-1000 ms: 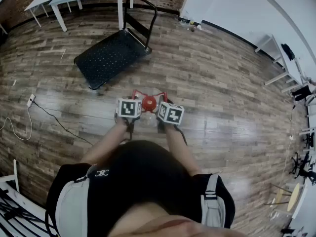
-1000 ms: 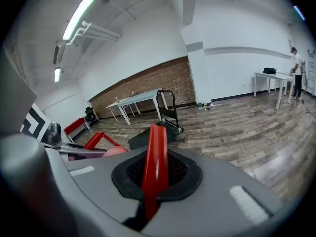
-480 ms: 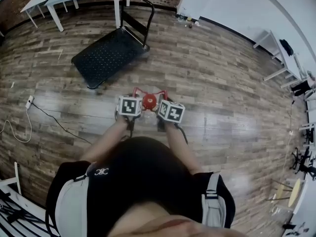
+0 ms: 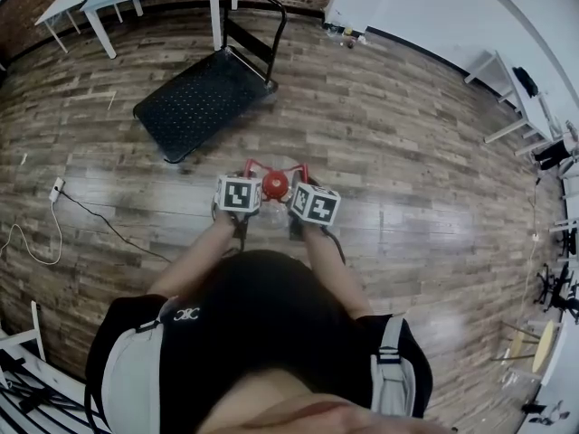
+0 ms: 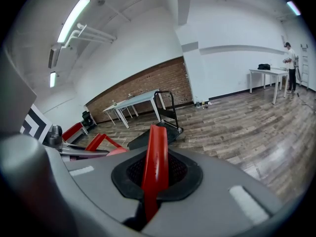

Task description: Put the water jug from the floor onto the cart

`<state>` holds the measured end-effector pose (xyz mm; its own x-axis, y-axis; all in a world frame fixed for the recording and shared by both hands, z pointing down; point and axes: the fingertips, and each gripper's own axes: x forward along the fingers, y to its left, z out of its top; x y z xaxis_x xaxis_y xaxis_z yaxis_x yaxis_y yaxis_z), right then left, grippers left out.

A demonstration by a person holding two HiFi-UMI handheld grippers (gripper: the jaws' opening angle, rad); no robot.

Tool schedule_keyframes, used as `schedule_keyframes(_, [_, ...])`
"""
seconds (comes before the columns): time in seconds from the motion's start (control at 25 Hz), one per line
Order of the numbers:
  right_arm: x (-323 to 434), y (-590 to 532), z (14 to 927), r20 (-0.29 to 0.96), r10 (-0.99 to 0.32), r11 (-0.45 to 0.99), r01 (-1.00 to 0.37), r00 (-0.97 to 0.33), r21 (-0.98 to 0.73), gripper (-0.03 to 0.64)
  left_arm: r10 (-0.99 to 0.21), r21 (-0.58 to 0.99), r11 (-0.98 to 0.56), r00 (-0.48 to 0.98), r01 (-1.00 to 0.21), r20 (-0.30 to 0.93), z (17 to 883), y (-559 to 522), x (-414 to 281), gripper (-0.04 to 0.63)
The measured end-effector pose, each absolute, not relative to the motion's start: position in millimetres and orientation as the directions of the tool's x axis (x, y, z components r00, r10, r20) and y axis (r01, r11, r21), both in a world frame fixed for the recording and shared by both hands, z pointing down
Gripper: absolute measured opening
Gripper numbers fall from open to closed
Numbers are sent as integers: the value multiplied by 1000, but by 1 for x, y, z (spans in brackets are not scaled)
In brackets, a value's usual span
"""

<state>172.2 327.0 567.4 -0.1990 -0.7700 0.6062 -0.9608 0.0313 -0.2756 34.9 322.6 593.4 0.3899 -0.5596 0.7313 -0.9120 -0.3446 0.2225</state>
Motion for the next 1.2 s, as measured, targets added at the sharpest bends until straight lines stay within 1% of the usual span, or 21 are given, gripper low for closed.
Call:
schedule_keyframes(0.52, [126,334,564,572,-804,-5,-961,-160,-277,17,-551,234,-380,421,-895,720,600,323,-13,6])
schedule_keyframes(0.92, [102,305,577,583,-785,34,-953,-211,-300,18,-550,237,-339,397,-910,735,611,300,-36,6])
schedule_keyframes(1.2, [97,254,589,596,-758,88,-947,-265,-309,18,-562,220,-292,353,-931,748,620,254,-42,6])
